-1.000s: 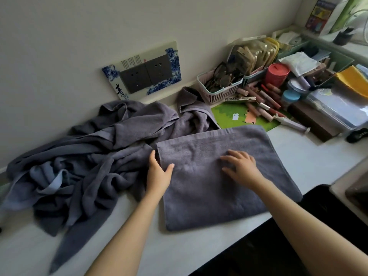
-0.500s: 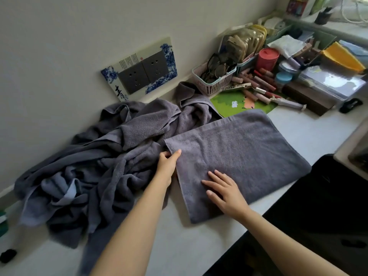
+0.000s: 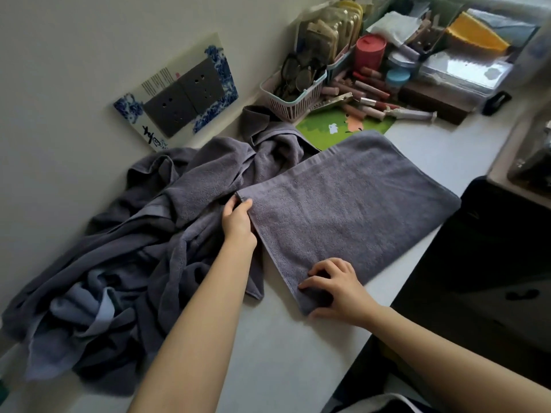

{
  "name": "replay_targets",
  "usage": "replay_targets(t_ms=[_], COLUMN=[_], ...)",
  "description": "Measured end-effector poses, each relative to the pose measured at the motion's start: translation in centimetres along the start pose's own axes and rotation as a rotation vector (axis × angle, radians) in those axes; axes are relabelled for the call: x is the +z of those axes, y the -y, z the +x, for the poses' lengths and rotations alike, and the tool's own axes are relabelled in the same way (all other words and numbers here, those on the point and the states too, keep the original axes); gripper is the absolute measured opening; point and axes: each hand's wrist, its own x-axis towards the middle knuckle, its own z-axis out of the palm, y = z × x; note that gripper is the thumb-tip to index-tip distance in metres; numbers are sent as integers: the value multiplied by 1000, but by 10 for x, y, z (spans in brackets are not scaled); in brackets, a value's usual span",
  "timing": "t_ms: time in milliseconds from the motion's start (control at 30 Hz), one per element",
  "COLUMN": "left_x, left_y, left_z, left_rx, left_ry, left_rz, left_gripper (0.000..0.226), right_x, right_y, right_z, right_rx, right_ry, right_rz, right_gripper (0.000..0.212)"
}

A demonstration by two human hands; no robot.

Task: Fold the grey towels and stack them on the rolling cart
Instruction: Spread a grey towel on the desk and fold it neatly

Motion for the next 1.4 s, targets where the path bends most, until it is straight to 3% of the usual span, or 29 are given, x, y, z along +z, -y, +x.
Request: replay_targets(t_ms=[133, 233, 300, 367, 400, 467, 567, 767, 867, 1000, 1033, 1133, 1233, 1400], left_x=[3, 3, 4, 7, 9, 17, 42, 138, 197, 255, 264, 264, 236, 213], left_y=[5, 5, 2, -2, -4, -11, -23, -32, -23, 15, 24, 46, 64, 77], left_z=[-4, -10, -16, -24, -27, -35, -47, -60, -57, -33, -35, -46, -39, -11], left_rx=[40, 70, 137, 244, 295, 371, 418, 552, 557, 576, 566, 612, 662, 715], left_ry=[18, -24, -58, -78, -91, -118, -140, -44, 44, 136, 141, 133, 86, 39], left_rz=[135, 256, 315, 357, 361, 339, 313, 355, 424, 626, 666, 773, 909, 1386], left_gripper=[55, 55, 55, 53, 52, 49, 45, 43, 47, 48, 42, 29, 26, 44], right_x=[8, 3, -11, -31, -39, -52, -69, -113, -137, -162, -164, -171, -181, -187], right_y=[1, 5, 10, 13, 13, 10, 0, -32, -57, -88, -100, -121, -126, -130], right_z=[3, 6, 5, 1, -3, -9, -14, -17, -23, -30, -29, -23, -7, 28], right_rx=[9, 61, 187, 378, 425, 492, 539, 565, 567, 719, 802, 971, 931, 824], right_ry=[-136, -153, -110, -3, 37, 56, 12, -196, -347, -454, -476, -482, -433, -88], right_rz=[37, 155, 372, 738, 955, 1279, 1575, 1844, 1957, 1810, 1725, 1416, 907, 377], right_gripper=[28, 25, 23, 16, 18, 42, 76, 80, 71, 11, 10, 13, 16, 56])
